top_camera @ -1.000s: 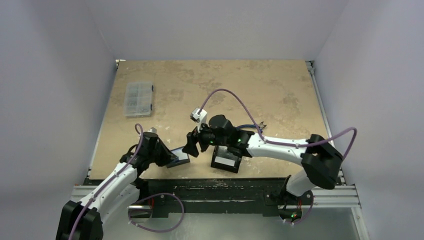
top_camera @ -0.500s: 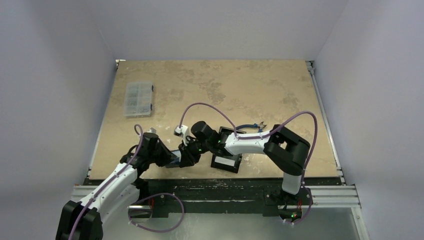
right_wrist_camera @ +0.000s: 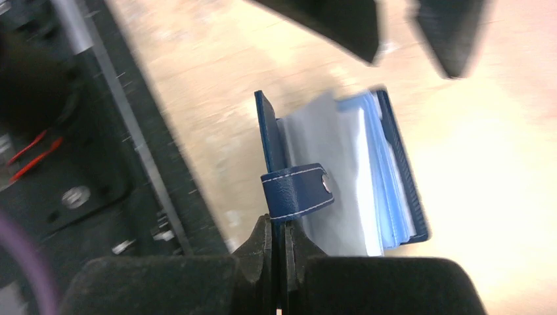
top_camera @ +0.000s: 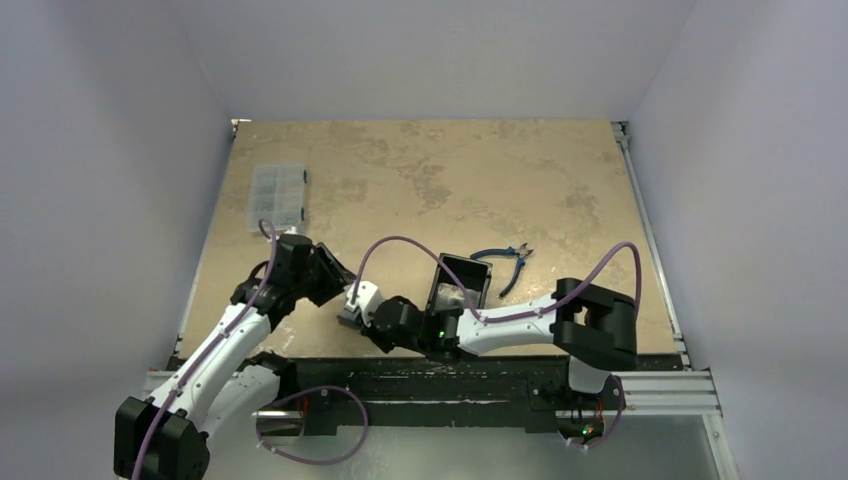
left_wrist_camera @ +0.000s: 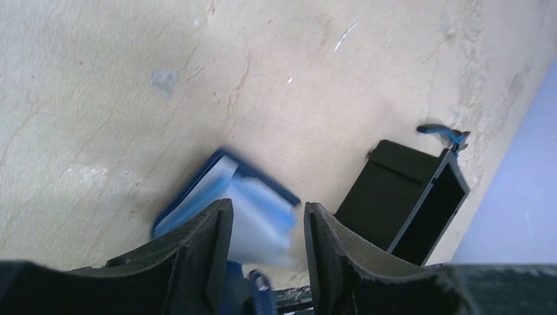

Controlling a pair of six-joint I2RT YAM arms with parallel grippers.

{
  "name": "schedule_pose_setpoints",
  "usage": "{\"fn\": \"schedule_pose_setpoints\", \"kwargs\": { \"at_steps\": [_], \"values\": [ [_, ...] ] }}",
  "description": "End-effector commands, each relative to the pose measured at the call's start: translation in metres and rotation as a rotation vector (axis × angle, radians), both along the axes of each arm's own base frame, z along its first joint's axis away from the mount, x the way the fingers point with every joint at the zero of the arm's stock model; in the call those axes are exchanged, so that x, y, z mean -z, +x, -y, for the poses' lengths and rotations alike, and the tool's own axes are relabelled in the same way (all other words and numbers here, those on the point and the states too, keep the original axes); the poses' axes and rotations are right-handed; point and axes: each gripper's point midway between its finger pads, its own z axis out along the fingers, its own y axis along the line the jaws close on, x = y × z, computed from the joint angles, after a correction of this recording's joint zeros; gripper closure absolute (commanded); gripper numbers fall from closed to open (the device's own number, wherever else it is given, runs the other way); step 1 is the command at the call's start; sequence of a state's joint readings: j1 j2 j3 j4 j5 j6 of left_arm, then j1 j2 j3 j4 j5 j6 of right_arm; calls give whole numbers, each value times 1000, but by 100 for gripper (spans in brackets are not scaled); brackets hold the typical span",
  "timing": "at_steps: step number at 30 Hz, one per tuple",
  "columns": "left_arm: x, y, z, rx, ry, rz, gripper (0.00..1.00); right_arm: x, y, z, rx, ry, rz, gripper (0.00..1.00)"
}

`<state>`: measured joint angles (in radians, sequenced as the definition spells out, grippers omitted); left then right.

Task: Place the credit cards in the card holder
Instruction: Open the card holder at the center of the board.

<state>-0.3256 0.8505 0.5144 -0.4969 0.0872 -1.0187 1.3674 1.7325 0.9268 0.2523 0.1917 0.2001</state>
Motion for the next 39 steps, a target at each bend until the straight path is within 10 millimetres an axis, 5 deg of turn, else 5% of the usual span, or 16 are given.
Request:
{"fn": "schedule_pose_setpoints", "kwargs": {
  "at_steps": [1, 7, 18, 24, 29, 33, 39],
  "values": [
    [-21, 14, -6, 10, 50, 40, 52, -35, 58, 28, 253, -7, 198, 100],
    [-27, 19, 25, 127, -78, 64, 55, -29, 66, 17, 237, -38, 255, 100],
    [-45, 24, 14, 124, -6, 134, 69, -16, 52, -1, 270, -105, 299, 100],
    [-9, 13, 40, 264, -101, 42, 88, -13, 50, -5, 266, -113, 293, 100],
    [27, 1, 21, 161, -50, -1, 99, -6, 49, -5, 288, -131, 268, 99],
    [41, -9, 11, 96, -46, 5, 100, -1, 37, -9, 250, -120, 206, 80],
    [66, -24, 2, 56, -34, -33, 100, 2, -18, -25, 8, 6, -64, 43]
  ]
}}
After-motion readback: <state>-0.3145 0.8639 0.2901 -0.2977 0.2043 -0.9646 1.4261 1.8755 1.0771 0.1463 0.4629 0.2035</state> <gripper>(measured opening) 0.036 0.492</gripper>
